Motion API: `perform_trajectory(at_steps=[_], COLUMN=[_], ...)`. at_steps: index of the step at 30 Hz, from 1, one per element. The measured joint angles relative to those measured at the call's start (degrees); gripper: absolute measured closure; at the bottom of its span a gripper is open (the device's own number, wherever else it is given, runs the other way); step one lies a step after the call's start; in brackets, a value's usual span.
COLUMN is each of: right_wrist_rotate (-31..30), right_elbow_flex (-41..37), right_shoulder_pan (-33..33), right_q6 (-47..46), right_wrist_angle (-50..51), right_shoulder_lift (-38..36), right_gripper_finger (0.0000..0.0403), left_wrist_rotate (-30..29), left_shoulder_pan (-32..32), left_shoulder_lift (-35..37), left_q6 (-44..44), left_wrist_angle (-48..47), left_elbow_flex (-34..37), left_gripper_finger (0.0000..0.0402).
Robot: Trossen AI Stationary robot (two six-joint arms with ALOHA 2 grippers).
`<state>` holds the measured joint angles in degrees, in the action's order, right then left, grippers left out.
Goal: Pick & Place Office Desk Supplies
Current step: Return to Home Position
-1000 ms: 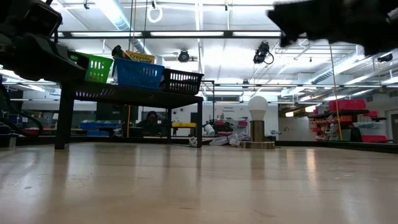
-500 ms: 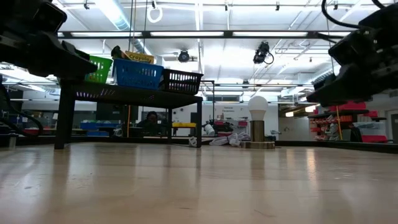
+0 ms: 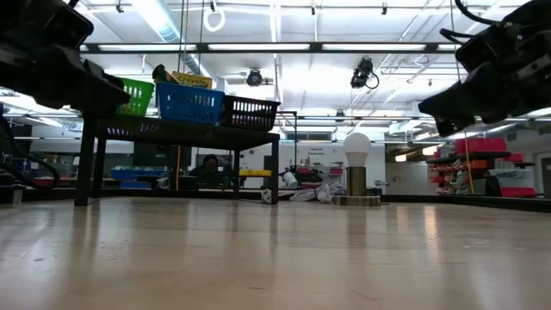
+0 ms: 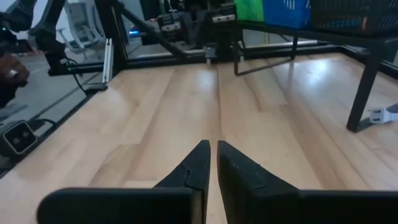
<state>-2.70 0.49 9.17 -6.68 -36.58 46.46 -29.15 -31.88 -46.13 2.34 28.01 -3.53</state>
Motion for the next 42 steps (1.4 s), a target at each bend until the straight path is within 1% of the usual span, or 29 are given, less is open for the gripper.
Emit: perform_trajectory(at_steps=[6, 10, 15, 20, 22, 23, 24, 25, 28, 29, 30, 38, 42], right_wrist_rotate=[-0.02, -0.1, -0.15, -0.15, -0.15, -0.17, -0.2, -0.2, -0.21, -0.2, -0.2, -0.2, -0.2], right_elbow_flex=[0.0, 0.0, 0.0, -0.02, -0.02, -0.02, -0.02, -0.02, -0.02, -0.02, -0.02, -0.02, -0.02], right_shoulder_pan=[0.0, 0.0, 0.0, 0.0, 0.0, 0.0, 0.0, 0.0, 0.0, 0.0, 0.0, 0.0, 0.0], right_q6=[-0.49, -3.44, -2.68, -2.94, -1.69, -0.43, 0.99, 2.36, 4.72, 4.56, 4.09, 4.59, 4.59], right_wrist_angle=[2.12, 4.31, 4.33, 4.9, 5.61, 5.92, 6.3, 6.72, 6.85, 6.86, 6.86, 6.84, 6.82], right_shoulder_lift=[0.02, 0.04, 0.02, 0.02, 0.02, 0.02, 0.02, 0.02, 0.02, 0.02, 0.03, 0.02, 0.02], right_gripper_finger=[0.0369, 0.0369, 0.0368, 0.0368, 0.0368, 0.0368, 0.0368, 0.0368, 0.0368, 0.0368, 0.0368, 0.0368, 0.0368], left_wrist_rotate=[2.55, 6.24, 11.94, 15.18, 16.09, 16.01, 14.48, 11.35, -1.15, -3.65, -4.59, -4.79, 0.44], left_shoulder_pan=[0.0, 0.0, 0.0, 0.0, 0.0, 0.0, -0.02, -0.04, 0.09, 0.11, 0.09, 0.04, -0.02], left_shoulder_lift=[0.0, 0.0, 0.0, 0.0, 0.0, 0.0, -0.02, -0.01, 0.0, 0.0, 0.0, 0.01, -0.07], left_q6=[-0.1, 0.36, 1.26, 1.79, 2.65, 3.16, 4.67, 6.58, 10.43, 10.74, 11.28, 11.98, 14.86], left_wrist_angle=[-0.46, -0.39, 0.39, 1.7, 2.22, 2.61, 3.51, 4.61, 6.03, 6.36, 6.64, 5.47, -1.55], left_elbow_flex=[0.0, 0.0, 0.0, 0.0, 0.0, 0.0, 0.0, 0.0, 0.0, 0.0, 0.0, -0.01, 0.0], left_gripper_finger=[0.0392, 0.0391, 0.039, 0.0389, 0.0389, 0.0389, 0.0389, 0.0389, 0.0389, 0.0389, 0.0389, 0.0389, 0.0389])
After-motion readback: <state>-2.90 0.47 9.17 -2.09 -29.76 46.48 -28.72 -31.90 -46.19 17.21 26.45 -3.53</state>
